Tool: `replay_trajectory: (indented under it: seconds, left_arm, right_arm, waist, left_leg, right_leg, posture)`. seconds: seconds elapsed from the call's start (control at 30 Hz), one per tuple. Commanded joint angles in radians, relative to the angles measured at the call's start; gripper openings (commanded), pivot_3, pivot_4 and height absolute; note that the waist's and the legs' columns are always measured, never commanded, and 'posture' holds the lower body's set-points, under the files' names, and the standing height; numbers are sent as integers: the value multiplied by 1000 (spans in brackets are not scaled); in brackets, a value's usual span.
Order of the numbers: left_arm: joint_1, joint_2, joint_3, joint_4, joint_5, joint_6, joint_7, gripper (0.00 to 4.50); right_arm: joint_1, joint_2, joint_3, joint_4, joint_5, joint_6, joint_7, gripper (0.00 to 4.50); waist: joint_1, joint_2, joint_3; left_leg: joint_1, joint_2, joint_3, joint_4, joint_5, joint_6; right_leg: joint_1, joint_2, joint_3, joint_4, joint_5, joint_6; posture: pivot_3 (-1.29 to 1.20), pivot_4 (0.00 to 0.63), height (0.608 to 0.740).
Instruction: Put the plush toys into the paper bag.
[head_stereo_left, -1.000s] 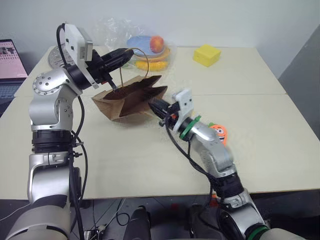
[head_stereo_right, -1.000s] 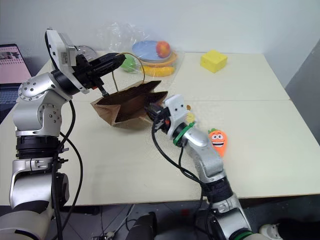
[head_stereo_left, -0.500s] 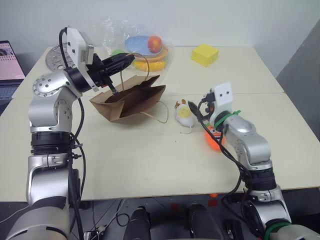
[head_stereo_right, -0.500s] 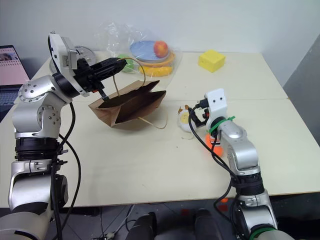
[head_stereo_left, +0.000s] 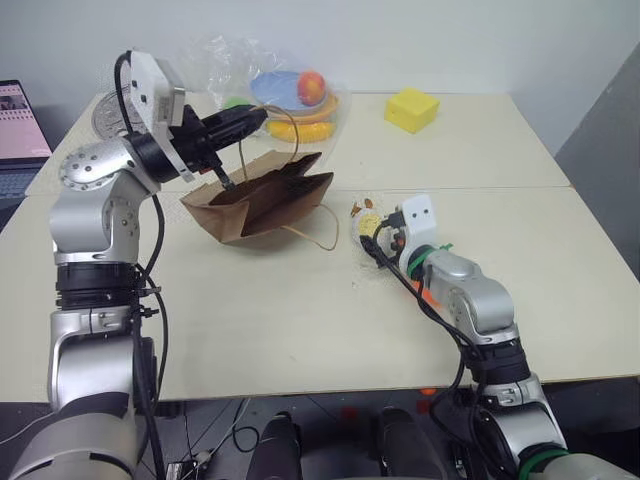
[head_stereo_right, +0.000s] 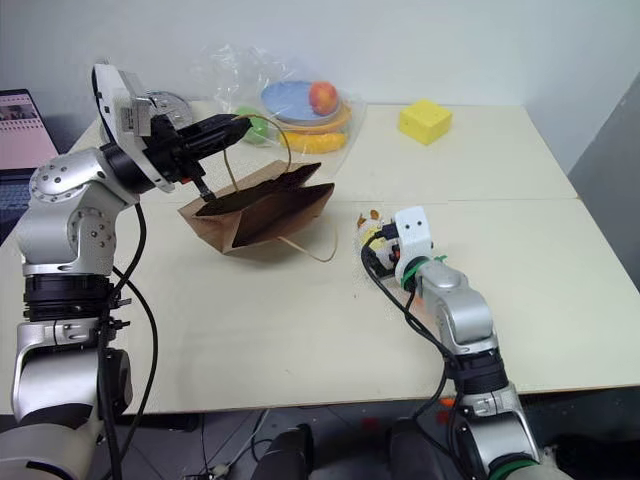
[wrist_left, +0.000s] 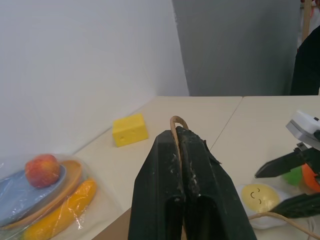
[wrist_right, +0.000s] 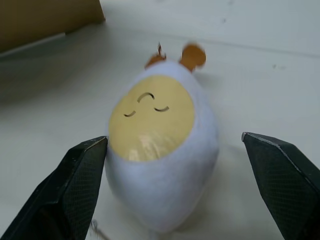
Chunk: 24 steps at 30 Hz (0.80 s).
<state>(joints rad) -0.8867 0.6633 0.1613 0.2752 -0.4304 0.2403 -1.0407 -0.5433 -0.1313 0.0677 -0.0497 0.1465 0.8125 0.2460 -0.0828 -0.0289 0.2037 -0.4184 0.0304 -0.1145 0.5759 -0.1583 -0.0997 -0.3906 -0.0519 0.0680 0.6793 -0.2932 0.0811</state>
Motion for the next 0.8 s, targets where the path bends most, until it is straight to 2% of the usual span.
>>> replay_trajectory:
  seconds: [0.03, 0.07, 0.17, 0.3, 0.4, 0.53, 0.67, 0.8]
  left_arm:
    - [-11, 17, 9, -45, -8, 6, 0, 0]
    - [-12, 17, 9, -44, -8, 7, -1, 0]
    - [-13, 17, 8, -43, -6, 11, -3, 0]
    - [-15, 14, 4, -44, -7, 15, -4, 0]
    - [-16, 13, 3, -41, -6, 14, -7, 0]
    - [-17, 11, 0, -42, -6, 15, -8, 0]
    - [-23, 11, -4, -36, -6, 11, -18, 0]
    - [-27, 6, -8, -31, -4, 8, -21, 0]
  right_arm:
    - [9, -18, 28, -33, -1, -12, 28, 3875]
    - [11, -17, 29, -29, 3, -23, 37, 3611]
    - [21, -52, 69, -10, -29, -82, 67, 2447]
    - [25, -66, 61, 7, -43, -126, 56, 1011]
    - [18, -69, 35, -7, -33, -137, 56, 95]
    - [-7, -107, 2, -71, 10, -129, 115, 10]
    - [-43, -228, 13, -164, 63, -126, 271, 10]
    - [-78, -256, -49, -237, 193, -6, 327, 10]
  waist:
    - [0, 0, 0]
    - [0, 0, 0]
    - [0, 0, 0]
    - [0, 0, 0]
    - [0, 0, 0]
    - [1, 0, 0]
    - [2, 0, 0]
    - [-1, 0, 0]
  left_leg:
    - [0, 0, 0, 0, 0, 0]
    - [0, 0, 0, 0, 0, 0]
    - [0, 0, 0, 0, 0, 0]
    - [0, 0, 0, 0, 0, 0]
    - [0, 0, 0, 0, 0, 0]
    - [0, 0, 0, 0, 0, 0]
    - [0, 0, 0, 0, 0, 0]
    - [0, 0, 0, 0, 0, 0]
  right_leg:
    - [0, 0, 0, 0, 0, 0]
    - [0, 0, 0, 0, 0, 0]
    - [0, 0, 0, 0, 0, 0]
    - [0, 0, 0, 0, 0, 0]
    - [0, 0, 0, 0, 0, 0]
    - [0, 0, 0, 0, 0, 0]
    - [0, 0, 0, 0, 0, 0]
    - [0, 0, 0, 0, 0, 0]
  posture:
    - [0, 150, 740]
    - [0, 150, 740]
    - [0, 150, 740]
    - [0, 150, 740]
    - [0, 150, 740]
    - [0, 150, 740]
    - [0, 150, 740]
    - [0, 150, 740]
